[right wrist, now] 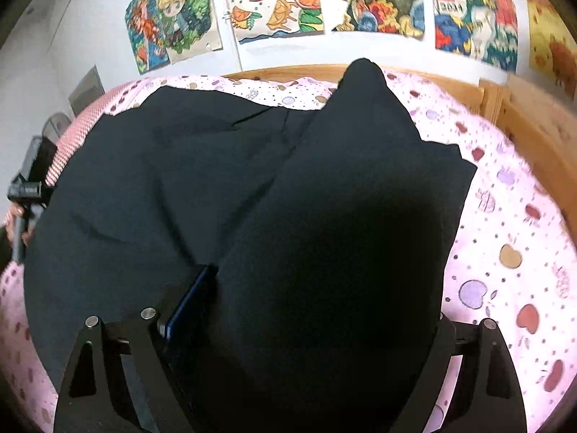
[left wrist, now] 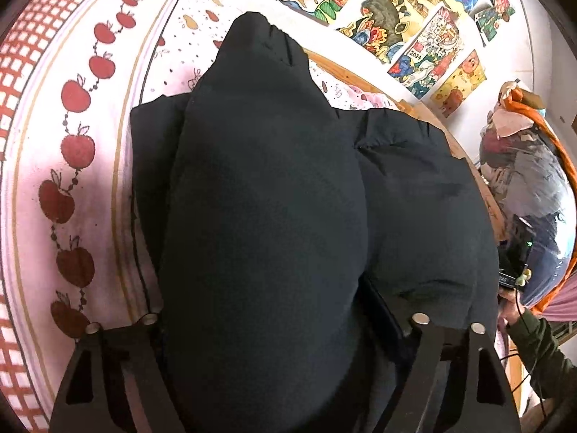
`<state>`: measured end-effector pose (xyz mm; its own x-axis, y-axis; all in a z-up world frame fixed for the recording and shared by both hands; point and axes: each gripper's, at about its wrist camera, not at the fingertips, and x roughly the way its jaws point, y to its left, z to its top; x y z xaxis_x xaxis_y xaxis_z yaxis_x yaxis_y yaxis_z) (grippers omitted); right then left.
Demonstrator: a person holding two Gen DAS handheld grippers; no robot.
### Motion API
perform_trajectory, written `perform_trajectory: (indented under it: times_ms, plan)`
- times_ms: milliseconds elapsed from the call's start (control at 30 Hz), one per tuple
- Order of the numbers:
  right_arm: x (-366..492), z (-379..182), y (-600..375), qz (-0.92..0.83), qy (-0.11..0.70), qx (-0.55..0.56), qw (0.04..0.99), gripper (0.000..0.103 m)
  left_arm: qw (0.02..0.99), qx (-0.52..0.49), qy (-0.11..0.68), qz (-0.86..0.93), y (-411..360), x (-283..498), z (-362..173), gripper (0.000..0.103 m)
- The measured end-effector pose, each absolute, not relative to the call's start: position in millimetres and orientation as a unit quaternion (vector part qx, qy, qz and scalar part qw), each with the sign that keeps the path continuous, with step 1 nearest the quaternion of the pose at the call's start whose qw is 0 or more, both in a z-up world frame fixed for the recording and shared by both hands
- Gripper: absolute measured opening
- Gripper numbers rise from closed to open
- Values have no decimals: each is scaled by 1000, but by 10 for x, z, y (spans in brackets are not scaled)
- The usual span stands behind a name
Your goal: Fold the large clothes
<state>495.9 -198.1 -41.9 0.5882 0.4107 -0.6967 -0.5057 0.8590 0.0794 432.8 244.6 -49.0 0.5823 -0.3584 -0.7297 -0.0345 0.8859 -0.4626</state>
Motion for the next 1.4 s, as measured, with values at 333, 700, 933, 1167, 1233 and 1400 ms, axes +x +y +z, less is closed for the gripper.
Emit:
perform_trajectory:
  times_ms: [333,700,933,1167,1233,1400]
  plan:
    - [4870,-158,-1897,243,397,-70,882,38,870,-184,455,-54,2267,4247,-214,43]
    - [4625,190,-1911,220,384,-7,897,15,880,-184,437,-35,2094,3990,296,23]
    - [4315,544,-2080,221,369,9,902,14,884,-199,422,-42,2040,3653,704,21]
    - [3975,852,-2194,232,361,5,903,14,882,-218,417,-39,2044,3208,981,21]
    - [3878,926,-2207,238,361,2,901,14,879,-220,421,-33,2068,3042,1032,21]
    - [3697,975,-2153,247,373,-8,895,14,868,-228,440,-20,2101,2838,987,21]
